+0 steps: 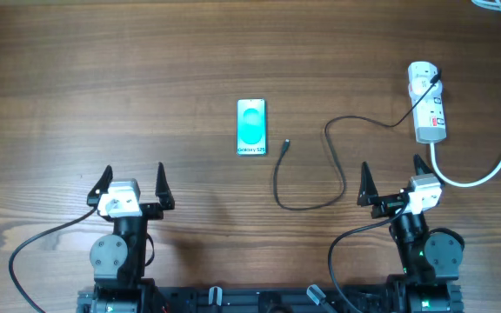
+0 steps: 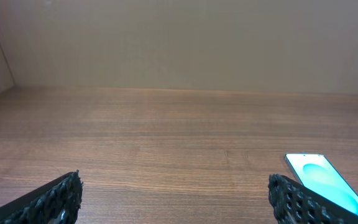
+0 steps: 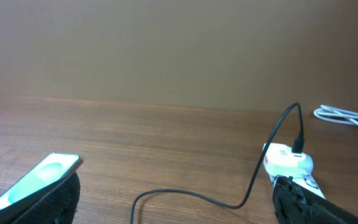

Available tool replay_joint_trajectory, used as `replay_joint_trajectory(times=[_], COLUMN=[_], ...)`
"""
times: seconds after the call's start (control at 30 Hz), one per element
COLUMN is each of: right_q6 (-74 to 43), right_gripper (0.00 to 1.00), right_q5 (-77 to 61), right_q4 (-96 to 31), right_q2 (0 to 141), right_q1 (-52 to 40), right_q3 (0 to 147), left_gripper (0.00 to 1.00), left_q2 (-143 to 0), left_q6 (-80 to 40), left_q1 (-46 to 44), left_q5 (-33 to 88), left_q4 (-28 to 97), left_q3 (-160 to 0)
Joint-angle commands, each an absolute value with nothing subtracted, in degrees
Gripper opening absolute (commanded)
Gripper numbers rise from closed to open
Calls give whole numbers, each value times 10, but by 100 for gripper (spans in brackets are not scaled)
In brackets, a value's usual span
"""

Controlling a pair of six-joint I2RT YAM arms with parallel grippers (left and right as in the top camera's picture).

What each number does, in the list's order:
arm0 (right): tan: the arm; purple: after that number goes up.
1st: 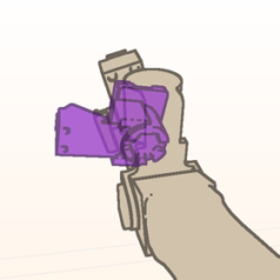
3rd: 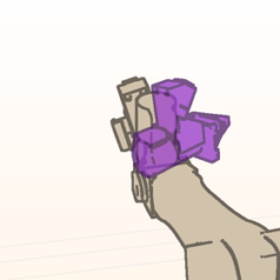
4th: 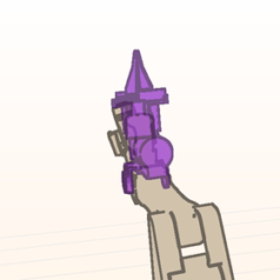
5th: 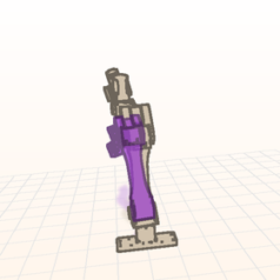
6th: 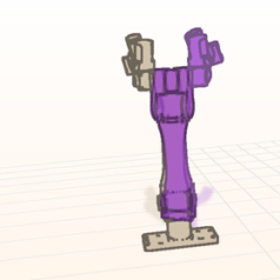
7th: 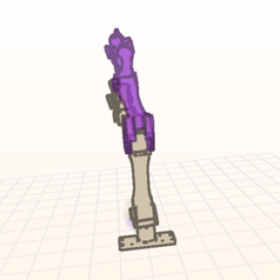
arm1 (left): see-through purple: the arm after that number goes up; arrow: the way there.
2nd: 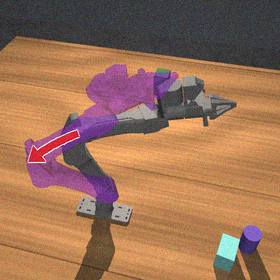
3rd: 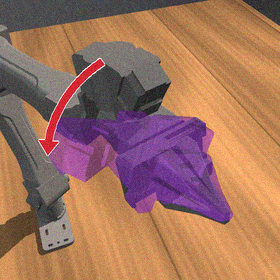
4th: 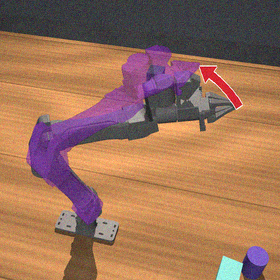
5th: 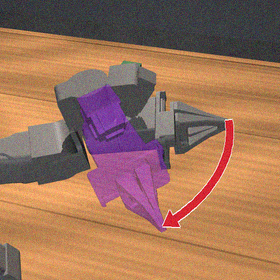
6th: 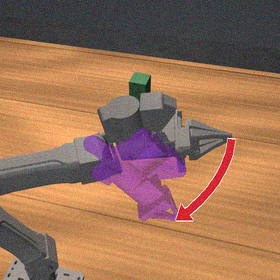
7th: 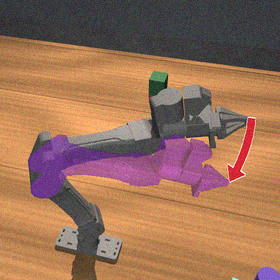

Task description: Plug charger to phone and switch on socket

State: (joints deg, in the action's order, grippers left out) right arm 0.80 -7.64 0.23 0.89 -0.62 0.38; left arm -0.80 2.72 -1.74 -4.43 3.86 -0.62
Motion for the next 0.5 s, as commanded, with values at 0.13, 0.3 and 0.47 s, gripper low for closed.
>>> replay_joint_trajectory(times=[0.13,0.3,0.47], right_q6=[15,15,15], right_gripper=[100,100,100], right_q5=[-70,-70,-70], right_q4=[4,4,4], right_q2=[2,2,2], right_q1=[-8,-8,-8], right_q3=[3,3,3], left_gripper=[100,100,100], left_q2=[-2,-11,-100], left_q6=[-42,-175,-174], left_q1=[-12,-12,-12], left_q5=[83,126,161], left_q4=[-25,-51,8], left_q3=[-3,-35,-140])
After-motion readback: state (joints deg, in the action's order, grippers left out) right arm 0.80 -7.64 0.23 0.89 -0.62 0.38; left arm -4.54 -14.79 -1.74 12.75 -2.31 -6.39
